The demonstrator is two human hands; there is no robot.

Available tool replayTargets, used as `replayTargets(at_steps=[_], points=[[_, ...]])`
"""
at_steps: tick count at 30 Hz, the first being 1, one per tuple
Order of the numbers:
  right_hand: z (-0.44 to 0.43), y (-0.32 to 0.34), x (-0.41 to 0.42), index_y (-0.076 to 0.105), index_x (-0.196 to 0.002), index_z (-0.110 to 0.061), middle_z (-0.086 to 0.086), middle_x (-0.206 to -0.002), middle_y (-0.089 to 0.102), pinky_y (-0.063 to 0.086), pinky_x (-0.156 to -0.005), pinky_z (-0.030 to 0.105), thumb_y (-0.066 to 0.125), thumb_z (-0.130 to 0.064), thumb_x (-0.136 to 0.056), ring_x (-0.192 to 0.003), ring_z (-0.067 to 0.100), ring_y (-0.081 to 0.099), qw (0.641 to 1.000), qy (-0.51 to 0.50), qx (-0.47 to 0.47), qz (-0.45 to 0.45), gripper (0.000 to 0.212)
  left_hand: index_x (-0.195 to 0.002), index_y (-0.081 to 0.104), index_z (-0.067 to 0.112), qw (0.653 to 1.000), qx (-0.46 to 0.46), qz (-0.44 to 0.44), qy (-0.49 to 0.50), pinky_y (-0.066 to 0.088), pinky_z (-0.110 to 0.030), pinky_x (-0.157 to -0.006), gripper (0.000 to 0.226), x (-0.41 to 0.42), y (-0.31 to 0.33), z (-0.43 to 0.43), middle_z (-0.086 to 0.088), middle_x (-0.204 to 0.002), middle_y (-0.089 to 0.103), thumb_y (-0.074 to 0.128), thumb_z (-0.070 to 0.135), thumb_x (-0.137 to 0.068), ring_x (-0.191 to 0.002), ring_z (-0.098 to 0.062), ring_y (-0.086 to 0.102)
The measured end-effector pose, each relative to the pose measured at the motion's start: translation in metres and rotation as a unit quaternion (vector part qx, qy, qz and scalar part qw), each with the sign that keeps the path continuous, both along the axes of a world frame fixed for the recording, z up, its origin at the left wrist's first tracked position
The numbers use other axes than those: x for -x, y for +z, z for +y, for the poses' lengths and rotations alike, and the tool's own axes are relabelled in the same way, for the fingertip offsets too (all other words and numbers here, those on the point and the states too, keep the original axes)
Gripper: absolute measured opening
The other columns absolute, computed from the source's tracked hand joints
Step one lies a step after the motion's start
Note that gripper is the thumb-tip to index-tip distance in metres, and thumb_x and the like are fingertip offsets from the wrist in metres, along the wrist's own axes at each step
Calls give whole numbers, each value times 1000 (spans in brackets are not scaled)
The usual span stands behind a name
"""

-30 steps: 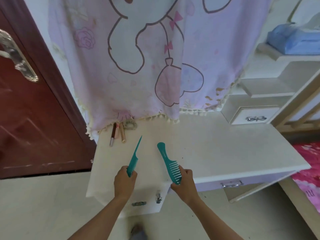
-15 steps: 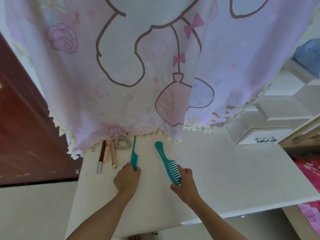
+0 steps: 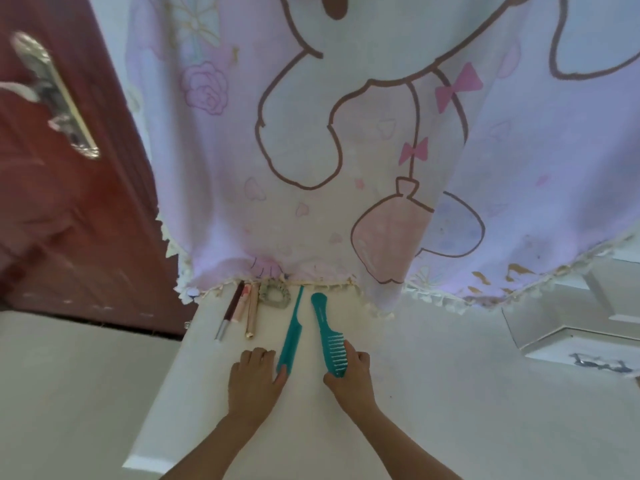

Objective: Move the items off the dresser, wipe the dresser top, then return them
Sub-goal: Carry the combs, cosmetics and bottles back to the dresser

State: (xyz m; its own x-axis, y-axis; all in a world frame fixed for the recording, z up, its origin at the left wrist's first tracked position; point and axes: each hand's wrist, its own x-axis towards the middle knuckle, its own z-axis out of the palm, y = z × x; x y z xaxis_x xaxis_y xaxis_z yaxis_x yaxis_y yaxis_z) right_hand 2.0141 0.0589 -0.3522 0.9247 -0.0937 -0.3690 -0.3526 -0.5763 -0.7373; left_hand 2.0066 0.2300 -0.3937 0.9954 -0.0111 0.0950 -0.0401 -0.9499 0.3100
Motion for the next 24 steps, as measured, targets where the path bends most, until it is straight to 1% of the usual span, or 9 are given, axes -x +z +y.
replayTargets(at_steps=[2,4,6,9,12,14,16,20,24], points=[[12,-5,-3,44,-121,-17,6,-104,38,43,-68,20,57,-2,-75,-70,7,48,999,-16,-28,4,51,-76,71,12,1000,4,-19,18,50,-26,-51,42,14,-2,17,-3,-79,68,37,37,-75,-75,-18,57],[22,-10,-7,47,-121,-13,10,-104,40,48,-73,28,59,-2,-73,-74,19,54,997,-47,-65,17,51,-85,71,10,999,-7,-31,29,54,-29,-60,49,24,-7,33,-8,-94,70,29,36,-87,-91,-18,48],[29,-14,-9,42,-127,-17,9,-105,41,49,-81,34,62,-6,-74,-85,25,57,995,-61,-67,45,58,-92,71,10,999,-23,11,34,56,-34,-66,69,32,-9,45,-10,-103,69,9,41,-95,-100,-21,45],[36,-16,-9,32,-136,-20,8,-109,46,52,-84,39,65,-13,-75,-90,26,59,996,-44,-54,64,69,-97,69,10,995,-48,78,49,56,-37,-71,79,41,-10,50,-9,-105,69,-1,46,-94,-100,-27,61],[42,-13,-11,29,-136,-23,9,-107,52,55,-79,42,62,-18,-76,-87,25,62,998,-3,-24,59,69,-96,71,14,990,-54,126,43,56,-36,-73,69,44,-10,50,-6,-104,70,9,44,-93,-93,-23,68],[45,-9,-12,26,-136,-24,7,-106,49,54,-76,38,59,-21,-80,-88,24,61,998,24,17,57,65,-93,72,18,987,-56,145,36,56,-34,-72,56,43,-7,50,-3,-102,71,23,45,-87,-91,-20,69],[48,-6,-13,20,-137,-25,3,-104,42,50,-74,34,57,-26,-83,-94,24,59,995,42,64,56,66,-91,73,20,984,-52,167,24,56,-33,-71,52,43,-3,51,0,-101,71,32,47,-76,-90,-18,69],[54,-5,-15,17,-140,-21,8,-114,43,50,-86,39,56,-26,-85,-108,25,50,990,66,107,65,67,-96,72,20,981,-49,185,14,56,-33,-73,54,46,-6,53,0,-104,70,34,48,-71,-94,-18,68],[57,-4,-18,20,-140,-17,10,-120,40,48,-88,36,53,-21,-87,-112,25,46,984,90,131,83,62,-95,72,23,977,-39,209,16,56,-31,-72,53,46,-2,57,2,-103,70,34,49,-70,-92,-16,68]])
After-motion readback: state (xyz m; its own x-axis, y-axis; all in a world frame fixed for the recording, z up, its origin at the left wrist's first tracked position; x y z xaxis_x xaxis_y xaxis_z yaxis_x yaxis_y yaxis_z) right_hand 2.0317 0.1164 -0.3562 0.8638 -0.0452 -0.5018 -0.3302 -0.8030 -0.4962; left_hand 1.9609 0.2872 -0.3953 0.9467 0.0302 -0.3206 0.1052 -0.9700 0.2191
